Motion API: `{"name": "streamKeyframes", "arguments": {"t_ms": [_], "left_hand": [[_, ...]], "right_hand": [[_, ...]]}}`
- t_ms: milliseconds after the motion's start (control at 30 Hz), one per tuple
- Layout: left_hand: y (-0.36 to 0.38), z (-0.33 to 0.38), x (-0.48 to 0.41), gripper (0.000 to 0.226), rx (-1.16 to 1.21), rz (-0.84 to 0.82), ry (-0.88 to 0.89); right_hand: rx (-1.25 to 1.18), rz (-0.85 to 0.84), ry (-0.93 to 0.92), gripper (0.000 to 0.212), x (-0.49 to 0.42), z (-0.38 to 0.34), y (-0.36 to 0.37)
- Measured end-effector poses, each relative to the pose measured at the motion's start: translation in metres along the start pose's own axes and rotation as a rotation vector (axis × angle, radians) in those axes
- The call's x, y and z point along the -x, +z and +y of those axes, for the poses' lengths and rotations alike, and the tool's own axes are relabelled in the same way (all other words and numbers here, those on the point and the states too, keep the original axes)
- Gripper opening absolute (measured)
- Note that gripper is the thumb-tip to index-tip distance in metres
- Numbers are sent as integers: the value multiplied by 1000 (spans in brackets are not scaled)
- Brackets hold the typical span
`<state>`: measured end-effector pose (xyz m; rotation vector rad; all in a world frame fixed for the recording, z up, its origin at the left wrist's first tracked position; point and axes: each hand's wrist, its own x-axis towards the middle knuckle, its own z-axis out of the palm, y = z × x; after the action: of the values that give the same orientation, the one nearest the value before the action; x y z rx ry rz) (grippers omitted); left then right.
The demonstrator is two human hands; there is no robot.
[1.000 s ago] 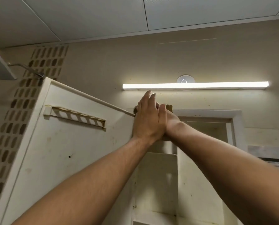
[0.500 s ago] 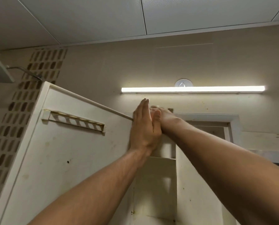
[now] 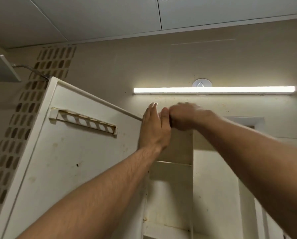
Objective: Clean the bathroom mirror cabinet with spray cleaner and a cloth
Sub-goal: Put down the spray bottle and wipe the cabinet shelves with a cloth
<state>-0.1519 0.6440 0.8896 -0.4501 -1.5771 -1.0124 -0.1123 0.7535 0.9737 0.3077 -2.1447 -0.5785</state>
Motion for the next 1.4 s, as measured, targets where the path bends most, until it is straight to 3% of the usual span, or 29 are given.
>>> {"name": "streamKeyframes", "arguments": {"t_ms": [133,233,400,500,567,667,767,867,933,1067,1200,1300,1400], "left_hand": [[5,-1,0,79,-85,-120,39],[9,6,2,81,-59,-106,57],[16,17,2,83,27,-70,88],[23,14,1,82,6,-90,102],[23,10,1,83,-16,-104,124],[21,6,3,82,-123,-148,180],[13,-1,4,81,-283,-212,254],[9,-6,2,65,-367,-229,293],[10,-6,1,58,-392,-232,309],[14,-3,2,62,-363,-209,307],[21,9,7,70,-286,-208,347],[28,17,11,70,-327,-237,376],[34,21,15,72,-383,-293,380]], "right_hand": [[32,-33,106,26,19,27,-14],[58,-77,47,24,25,6,-12],[-187,-43,61,29,11,-15,3],[-151,111,-20,55,26,-13,23],[-64,111,-64,72,40,-8,35],[-10,59,79,72,62,19,46],[-5,64,335,64,79,45,50],[-49,71,485,61,78,45,47],[-75,74,434,66,69,30,46],[-50,93,129,81,51,-8,52],[75,142,49,83,56,4,62],[131,151,93,78,82,42,70],[45,87,283,75,116,86,73]]}}
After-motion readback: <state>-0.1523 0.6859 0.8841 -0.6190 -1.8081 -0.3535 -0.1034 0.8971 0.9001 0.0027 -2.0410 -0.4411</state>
